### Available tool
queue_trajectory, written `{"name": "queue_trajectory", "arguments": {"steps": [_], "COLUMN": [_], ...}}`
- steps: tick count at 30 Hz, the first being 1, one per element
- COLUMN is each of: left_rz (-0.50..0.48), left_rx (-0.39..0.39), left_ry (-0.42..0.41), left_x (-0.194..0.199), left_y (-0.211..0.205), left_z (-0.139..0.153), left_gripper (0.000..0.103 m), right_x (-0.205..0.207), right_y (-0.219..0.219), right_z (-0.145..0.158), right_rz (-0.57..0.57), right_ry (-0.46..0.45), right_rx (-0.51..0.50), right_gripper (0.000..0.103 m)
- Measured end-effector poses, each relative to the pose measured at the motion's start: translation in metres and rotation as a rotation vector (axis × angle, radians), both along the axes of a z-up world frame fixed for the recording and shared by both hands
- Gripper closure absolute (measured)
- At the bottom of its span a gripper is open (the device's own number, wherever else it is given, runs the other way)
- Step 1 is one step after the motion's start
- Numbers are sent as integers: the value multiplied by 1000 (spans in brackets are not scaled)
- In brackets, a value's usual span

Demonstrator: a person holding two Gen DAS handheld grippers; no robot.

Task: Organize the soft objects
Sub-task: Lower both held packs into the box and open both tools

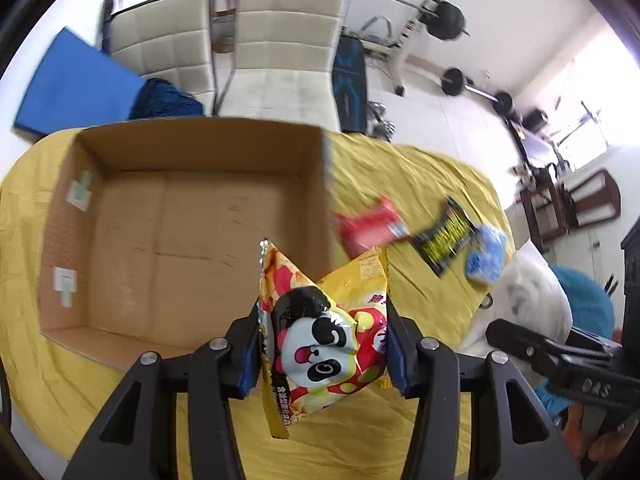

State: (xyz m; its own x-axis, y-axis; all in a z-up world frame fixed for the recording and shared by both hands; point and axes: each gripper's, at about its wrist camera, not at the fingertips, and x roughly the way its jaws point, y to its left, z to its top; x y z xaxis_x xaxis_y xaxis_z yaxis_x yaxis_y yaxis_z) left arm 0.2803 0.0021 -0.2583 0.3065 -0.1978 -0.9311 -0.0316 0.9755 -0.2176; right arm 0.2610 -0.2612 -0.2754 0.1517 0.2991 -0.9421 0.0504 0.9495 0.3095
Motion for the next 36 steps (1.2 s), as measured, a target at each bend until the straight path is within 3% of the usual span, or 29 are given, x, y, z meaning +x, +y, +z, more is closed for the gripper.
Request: {"name": "queue_trajectory", "arguments": {"steps": [4, 8, 13, 18, 29, 36], "left_rz": [47, 65, 90, 78, 0, -40], "left_rx": [-21, -31, -74, -134, -133, -91], "left_ry": [4, 22, 90, 171, 269, 263], "left_x": [25, 51, 87, 113, 134, 135], "left_y": [59, 101, 152, 178, 173, 163], "left_z": [2, -12, -50, -96, -158, -159], "left_gripper": [56, 56, 56, 55, 54, 53], "right_x": [34, 66, 104, 135, 159, 168], "right_y": [73, 140, 204, 247, 276, 278], "right_z": [17, 12, -22, -73, -156, -174], "right_rz": [70, 125, 179, 221, 278, 323], "right_ry": [-28, -31, 5, 56, 138, 160], "right_rx": [26, 28, 14, -31, -138, -164], "right_gripper": [28, 28, 28, 28, 28, 24]}}
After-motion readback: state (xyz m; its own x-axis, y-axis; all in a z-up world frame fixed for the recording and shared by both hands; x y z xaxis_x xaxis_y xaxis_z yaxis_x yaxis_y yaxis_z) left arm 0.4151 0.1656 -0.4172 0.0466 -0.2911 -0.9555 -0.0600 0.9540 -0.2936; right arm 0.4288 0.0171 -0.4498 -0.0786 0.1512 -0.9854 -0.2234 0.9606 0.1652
